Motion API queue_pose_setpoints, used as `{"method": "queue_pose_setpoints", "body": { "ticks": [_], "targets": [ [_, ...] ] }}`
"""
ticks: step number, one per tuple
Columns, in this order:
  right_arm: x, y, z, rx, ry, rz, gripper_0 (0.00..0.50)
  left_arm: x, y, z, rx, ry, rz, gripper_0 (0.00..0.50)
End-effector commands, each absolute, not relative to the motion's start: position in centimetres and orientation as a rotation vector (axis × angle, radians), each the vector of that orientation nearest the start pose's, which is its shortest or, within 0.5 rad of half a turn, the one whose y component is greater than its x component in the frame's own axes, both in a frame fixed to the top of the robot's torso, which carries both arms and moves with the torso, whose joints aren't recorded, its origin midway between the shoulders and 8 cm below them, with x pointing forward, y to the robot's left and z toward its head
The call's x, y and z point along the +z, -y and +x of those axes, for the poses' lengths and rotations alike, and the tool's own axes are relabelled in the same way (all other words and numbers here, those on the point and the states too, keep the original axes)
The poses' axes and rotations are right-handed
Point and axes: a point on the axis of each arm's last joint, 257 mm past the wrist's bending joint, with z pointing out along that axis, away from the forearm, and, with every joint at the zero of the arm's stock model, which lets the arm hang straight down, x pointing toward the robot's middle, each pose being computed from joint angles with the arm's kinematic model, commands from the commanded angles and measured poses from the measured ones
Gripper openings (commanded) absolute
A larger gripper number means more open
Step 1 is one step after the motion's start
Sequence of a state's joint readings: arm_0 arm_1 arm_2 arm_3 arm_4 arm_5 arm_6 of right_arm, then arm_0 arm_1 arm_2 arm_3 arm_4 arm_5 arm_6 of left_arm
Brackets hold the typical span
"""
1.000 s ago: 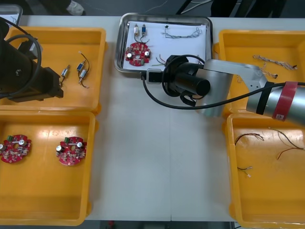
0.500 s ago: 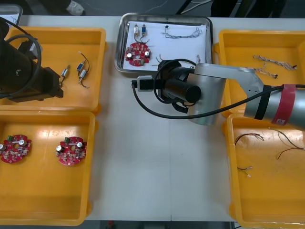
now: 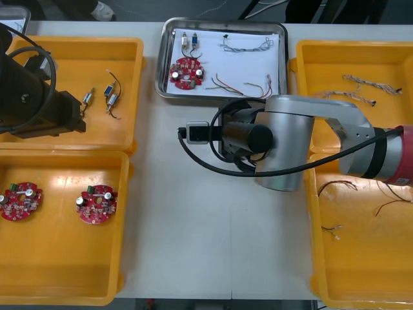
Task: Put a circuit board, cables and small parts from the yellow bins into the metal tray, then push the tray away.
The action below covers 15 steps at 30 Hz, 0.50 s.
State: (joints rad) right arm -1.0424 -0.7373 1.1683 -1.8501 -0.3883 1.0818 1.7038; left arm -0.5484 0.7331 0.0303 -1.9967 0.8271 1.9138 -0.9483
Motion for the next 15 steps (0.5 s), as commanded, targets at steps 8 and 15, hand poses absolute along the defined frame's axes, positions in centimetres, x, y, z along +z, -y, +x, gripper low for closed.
{"method": "queue_pose_setpoints", "body": {
  "ticks": [8,15],
  "targets": [
    [-15.2,5.6,46.8,-0.359,-1.786,-1.595,0.5,-12.3,-29.0,44.6,-0.114,-2.644,-0.222,0.5],
    [-13.0,8.8,43.8,-0.251,-1.95,-1.514,0.5,-12.3,-29.0,44.6,-0.114,-2.644,-0.222,0.5]
  ]
}}
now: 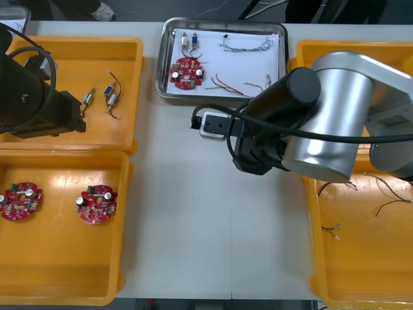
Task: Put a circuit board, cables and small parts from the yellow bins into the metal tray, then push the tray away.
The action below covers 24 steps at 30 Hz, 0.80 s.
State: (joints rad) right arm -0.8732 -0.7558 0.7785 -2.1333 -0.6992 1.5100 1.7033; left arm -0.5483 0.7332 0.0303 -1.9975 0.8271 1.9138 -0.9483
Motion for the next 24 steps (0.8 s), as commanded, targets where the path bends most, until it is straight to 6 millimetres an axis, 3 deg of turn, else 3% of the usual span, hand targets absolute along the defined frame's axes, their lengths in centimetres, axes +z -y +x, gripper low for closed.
{"method": "queue_pose_setpoints", "body": {
  "ticks": [1,14,24],
  "targets": [
    [-12.7,9.5,43.3,-0.236,-1.979,-1.499,0.5,-12.3,-29.0,44.6,-0.114,-2.644,-0.222,0.5],
    [-10.1,17.4,38.8,-0.166,-2.203,-1.299,0.5,-12.3,-29.0,44.6,-0.114,-2.644,-0.222,0.5],
    [-8.8,21.1,37.0,-0.077,-2.28,-0.961,0.5,-12.3,-29.0,44.6,-0.114,-2.644,-0.222,0.5]
  ]
}}
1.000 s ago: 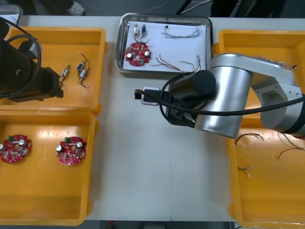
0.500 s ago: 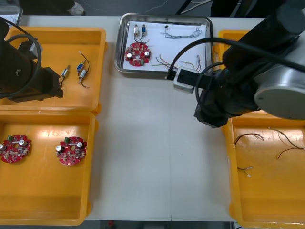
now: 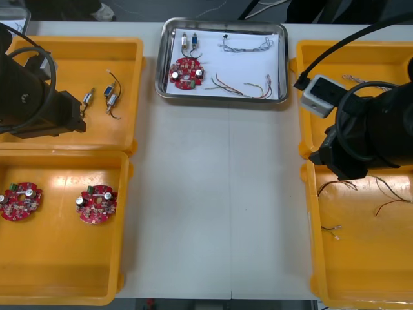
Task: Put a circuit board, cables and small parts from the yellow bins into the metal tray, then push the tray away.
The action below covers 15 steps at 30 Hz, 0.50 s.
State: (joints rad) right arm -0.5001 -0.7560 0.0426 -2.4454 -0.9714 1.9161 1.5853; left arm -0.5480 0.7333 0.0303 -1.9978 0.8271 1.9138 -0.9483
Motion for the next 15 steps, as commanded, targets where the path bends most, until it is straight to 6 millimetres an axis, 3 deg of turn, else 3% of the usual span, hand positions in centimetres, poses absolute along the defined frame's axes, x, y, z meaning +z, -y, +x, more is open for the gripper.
{"method": "queue_pose_setpoints", "body": {
  "ticks": [1,15],
  "targets": [
    [-8.8,21.4,36.9,-0.072,-2.288,-0.937,0.5,-12.3,-29.0,44.6,-0.114,-2.644,-0.222,0.5],
    [-10.4,29.2,34.3,-0.032,-2.506,-0.406,0.5,-12.3,-29.0,44.6,-0.114,-2.644,-0.222,0.5]
  ]
}}
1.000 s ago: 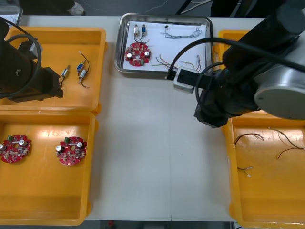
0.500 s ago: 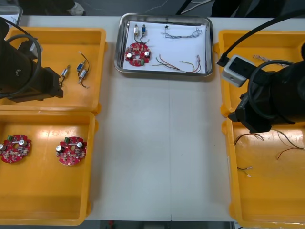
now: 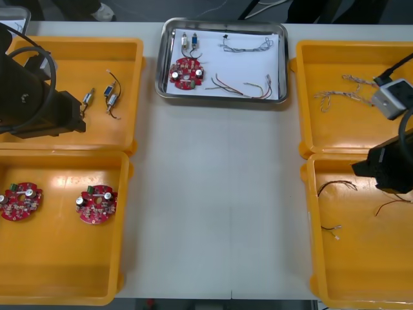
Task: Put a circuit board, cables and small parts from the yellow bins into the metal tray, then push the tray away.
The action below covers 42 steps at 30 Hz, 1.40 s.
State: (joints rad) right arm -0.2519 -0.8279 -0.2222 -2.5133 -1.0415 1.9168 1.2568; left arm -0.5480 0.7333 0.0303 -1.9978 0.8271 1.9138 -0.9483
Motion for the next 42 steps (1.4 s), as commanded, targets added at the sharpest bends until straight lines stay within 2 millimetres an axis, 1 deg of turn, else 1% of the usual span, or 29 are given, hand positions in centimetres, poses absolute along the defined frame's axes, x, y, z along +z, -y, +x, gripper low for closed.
{"method": "queue_pose_setpoints", "body": {
  "ticks": [1,7,13,16,21,25,33,36,37,42],
  "targets": [
    [-10.7,29.9,34.0,-0.033,-2.528,-0.362,0.5,-12.3,-29.0,44.6,-0.114,-2.644,-0.222,0.5],
    [-11.8,32.8,33.1,-0.025,-2.613,-0.154,0.5,-12.3,-29.0,44.6,-0.114,-2.644,-0.222,0.5],
    [-12.6,35.1,31.5,0.026,-2.702,0.048,0.5,-12.3,-29.0,44.6,-0.114,-2.644,-0.222,0.5],
    [-12.8,36.1,31.1,0.038,-2.725,0.128,0.5,-12.3,-29.0,44.6,-0.114,-2.644,-0.222,0.5],
    [-13.0,37.2,30.9,0.055,-2.736,0.261,0.5,-12.3,-29.0,44.6,-0.114,-2.644,-0.222,0.5],
    [-13.1,37.6,30.8,0.051,-2.73,0.345,0.5,-12.3,-29.0,44.6,-0.114,-2.644,-0.222,0.5],
    [-13.0,38.7,31.2,0.01,-2.713,0.384,0.5,-12.3,-29.0,44.6,-0.114,-2.644,-0.222,0.5],
    [-13.2,38.9,31.0,-0.012,-2.74,0.331,0.5,-12.3,-29.0,44.6,-0.114,-2.644,-0.222,0.5],
    [-13.0,39.3,31.0,-0.045,-2.751,0.271,0.5,-12.3,-29.0,44.6,-0.114,-2.644,-0.222,0.5],
    [-13.0,40.7,31.0,-0.066,-2.78,0.24,0.5,-12.3,-29.0,44.6,-0.114,-2.644,-0.222,0.5]
  ]
}}
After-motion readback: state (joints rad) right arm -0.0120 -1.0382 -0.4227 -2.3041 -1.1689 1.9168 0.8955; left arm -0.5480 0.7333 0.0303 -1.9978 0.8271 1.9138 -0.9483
